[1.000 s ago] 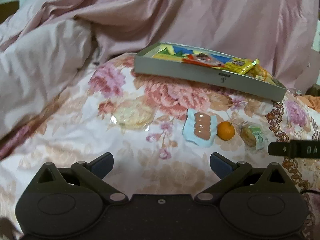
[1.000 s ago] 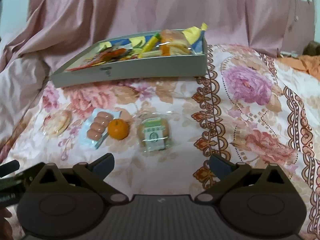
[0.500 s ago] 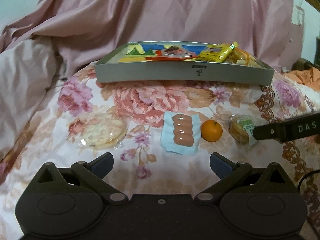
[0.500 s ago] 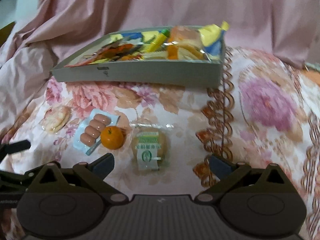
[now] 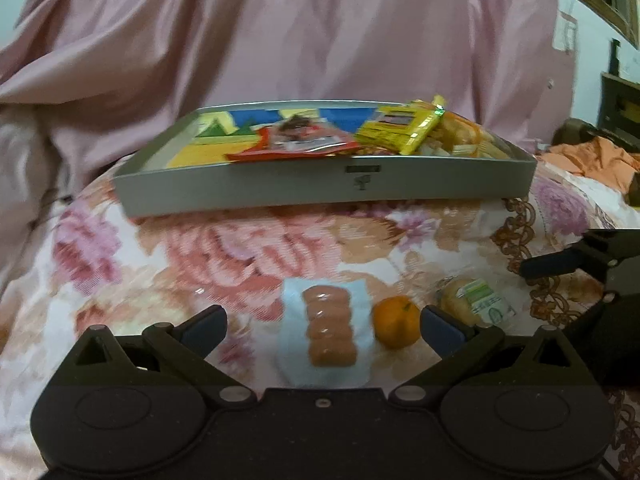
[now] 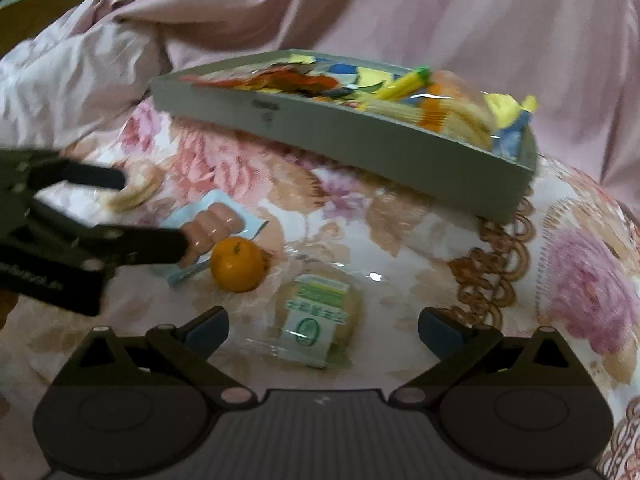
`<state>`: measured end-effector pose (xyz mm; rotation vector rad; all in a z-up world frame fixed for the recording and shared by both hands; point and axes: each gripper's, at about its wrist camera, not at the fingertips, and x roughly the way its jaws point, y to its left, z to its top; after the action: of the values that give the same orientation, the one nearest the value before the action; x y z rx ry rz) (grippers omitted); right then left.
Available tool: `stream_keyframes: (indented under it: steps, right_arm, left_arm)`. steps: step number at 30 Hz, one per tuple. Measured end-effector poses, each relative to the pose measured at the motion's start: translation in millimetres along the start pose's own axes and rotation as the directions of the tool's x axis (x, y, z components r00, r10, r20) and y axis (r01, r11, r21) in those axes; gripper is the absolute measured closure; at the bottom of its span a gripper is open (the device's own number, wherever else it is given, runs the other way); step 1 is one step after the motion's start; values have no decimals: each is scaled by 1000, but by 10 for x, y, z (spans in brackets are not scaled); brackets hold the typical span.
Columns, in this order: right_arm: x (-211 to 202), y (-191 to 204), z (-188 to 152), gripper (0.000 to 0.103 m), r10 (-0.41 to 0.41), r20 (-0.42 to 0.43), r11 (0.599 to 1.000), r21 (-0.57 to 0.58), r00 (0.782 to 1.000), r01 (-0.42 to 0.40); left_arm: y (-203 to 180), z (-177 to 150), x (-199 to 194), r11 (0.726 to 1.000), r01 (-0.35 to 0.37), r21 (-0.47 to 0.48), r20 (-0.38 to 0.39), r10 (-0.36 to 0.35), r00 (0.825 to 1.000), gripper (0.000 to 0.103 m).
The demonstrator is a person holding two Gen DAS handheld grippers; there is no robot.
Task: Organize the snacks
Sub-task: 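Grasp the mandarin orange with the left tool while the right tool grasps the WUTANG cake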
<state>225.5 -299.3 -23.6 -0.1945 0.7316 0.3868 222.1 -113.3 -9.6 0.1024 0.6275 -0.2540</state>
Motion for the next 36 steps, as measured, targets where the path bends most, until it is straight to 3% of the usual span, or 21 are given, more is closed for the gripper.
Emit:
stream_keyframes:
  steps: [5,10,25,33,36]
  right_arm:
    - [84,104,-21,0,-35,3,996,-78,999,35]
    - [113,86,-11,3,-43,5,996,-84,999,43]
    - [110,97,-16,22,-2,21,997,-83,1000,4]
    - [93,119,-31,25,-16,38,993,-119,999,21]
    - [108,101,-29,25,-14,37,995,-102,999,17]
  left_arm:
    - [-98,11,146,999,11,46,-16,-10,1000,1]
    - [-117,19,202,998,47,47,-35,-46,998,2]
    - [-241,97,327,984,176,14,-72,-174,982,32]
    - [-203,62,455,981,193,-37,-128,-196,972,49]
    - [-203,64,465,982,185,-43,-127,-189,974,50]
